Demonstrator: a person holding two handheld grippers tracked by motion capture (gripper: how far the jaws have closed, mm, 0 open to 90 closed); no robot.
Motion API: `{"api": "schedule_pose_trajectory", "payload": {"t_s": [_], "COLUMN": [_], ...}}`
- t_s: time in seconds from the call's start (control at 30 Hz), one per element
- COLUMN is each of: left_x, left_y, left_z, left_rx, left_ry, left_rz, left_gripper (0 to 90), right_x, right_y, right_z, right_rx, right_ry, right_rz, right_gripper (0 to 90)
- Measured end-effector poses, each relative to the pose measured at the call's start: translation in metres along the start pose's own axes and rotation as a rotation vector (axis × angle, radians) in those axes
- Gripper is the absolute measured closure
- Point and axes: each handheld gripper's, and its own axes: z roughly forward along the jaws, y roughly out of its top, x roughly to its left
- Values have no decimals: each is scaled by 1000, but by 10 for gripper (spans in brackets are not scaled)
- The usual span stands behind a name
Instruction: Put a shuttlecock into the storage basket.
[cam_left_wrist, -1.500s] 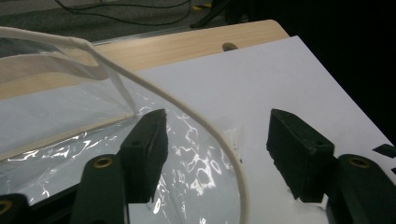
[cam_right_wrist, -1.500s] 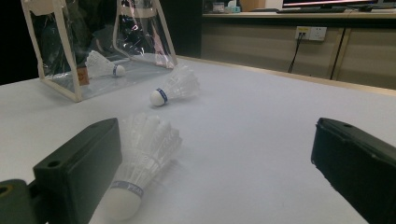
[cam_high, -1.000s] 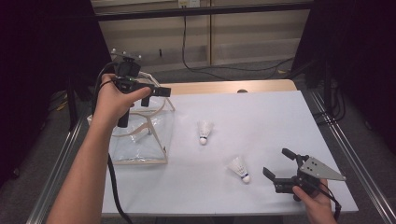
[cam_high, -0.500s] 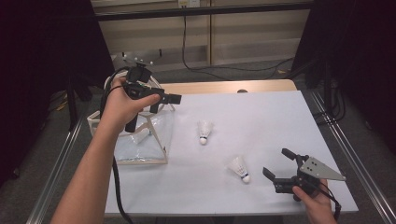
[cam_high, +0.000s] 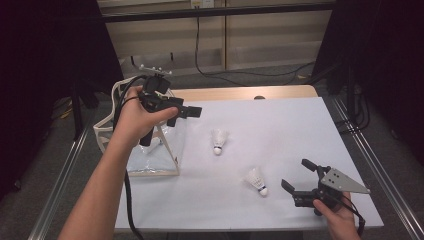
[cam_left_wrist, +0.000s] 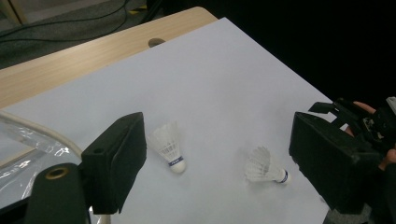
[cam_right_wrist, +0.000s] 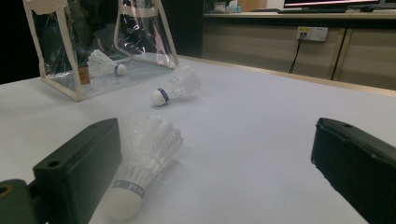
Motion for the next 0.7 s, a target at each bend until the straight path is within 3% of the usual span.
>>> {"api": "schedule_pose_trajectory", "payload": {"t_s": [0.7], "left_x": [-15], "left_y": [-10], "left_z": [18], "left_rx": [3], "left_ry": [-70], "left_rz": [39], "left_gripper": [154], "right_x": [0], "right_y": [0], "right_z": [0], "right_rx": [1], "right_ry": [-1], "right_rz": [-1], "right_gripper": [15]}}
